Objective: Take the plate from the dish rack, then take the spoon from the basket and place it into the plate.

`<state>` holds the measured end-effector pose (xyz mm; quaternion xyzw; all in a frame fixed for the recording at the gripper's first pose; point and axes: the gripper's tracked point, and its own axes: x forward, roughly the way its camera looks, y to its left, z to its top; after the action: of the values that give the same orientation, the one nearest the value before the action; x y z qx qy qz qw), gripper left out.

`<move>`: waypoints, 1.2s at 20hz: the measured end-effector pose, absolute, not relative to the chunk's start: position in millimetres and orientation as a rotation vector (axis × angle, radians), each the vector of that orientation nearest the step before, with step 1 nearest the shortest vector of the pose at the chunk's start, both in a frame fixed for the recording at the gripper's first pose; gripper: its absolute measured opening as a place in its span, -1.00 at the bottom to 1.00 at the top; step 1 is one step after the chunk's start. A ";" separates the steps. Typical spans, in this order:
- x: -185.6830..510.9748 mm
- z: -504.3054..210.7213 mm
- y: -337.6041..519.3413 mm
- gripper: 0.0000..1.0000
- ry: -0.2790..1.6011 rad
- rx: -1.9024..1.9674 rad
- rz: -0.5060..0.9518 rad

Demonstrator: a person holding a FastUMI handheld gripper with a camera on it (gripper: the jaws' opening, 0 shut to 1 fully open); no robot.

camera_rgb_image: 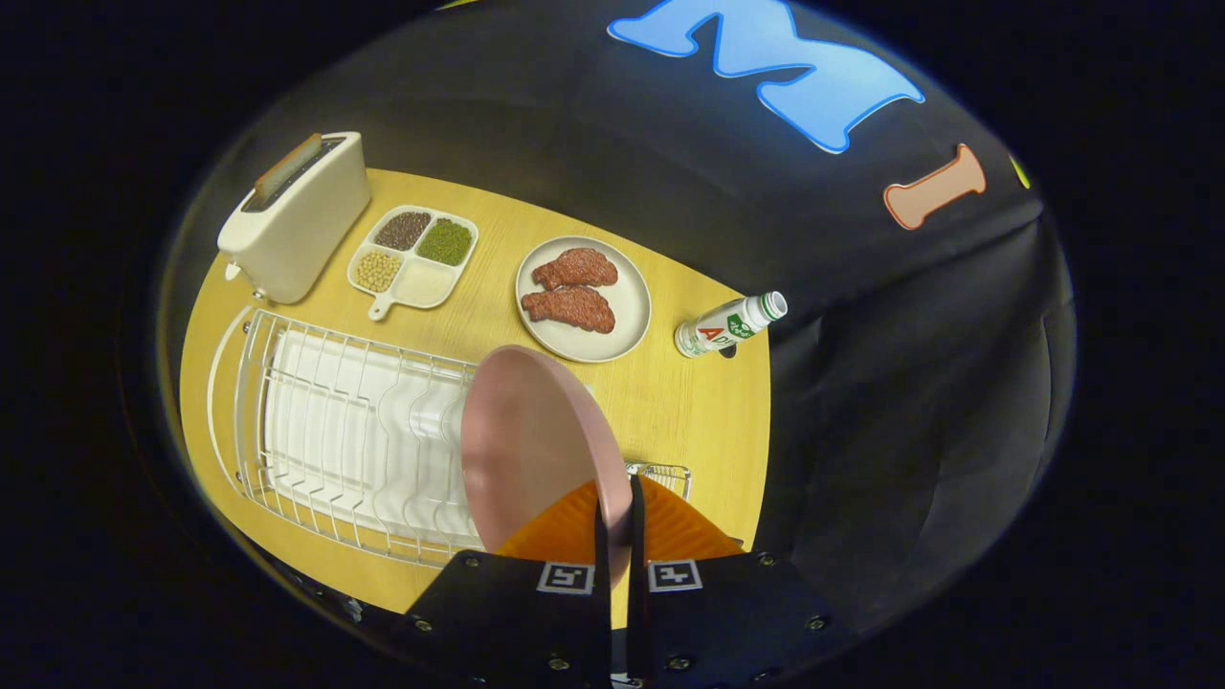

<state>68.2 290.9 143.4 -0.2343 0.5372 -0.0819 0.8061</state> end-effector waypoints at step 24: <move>-154.7 46.3 189.1 -0.87 1.228 0.043 0.114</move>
<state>-154.7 189.1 46.3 0.0202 0.5756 0.0535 0.8157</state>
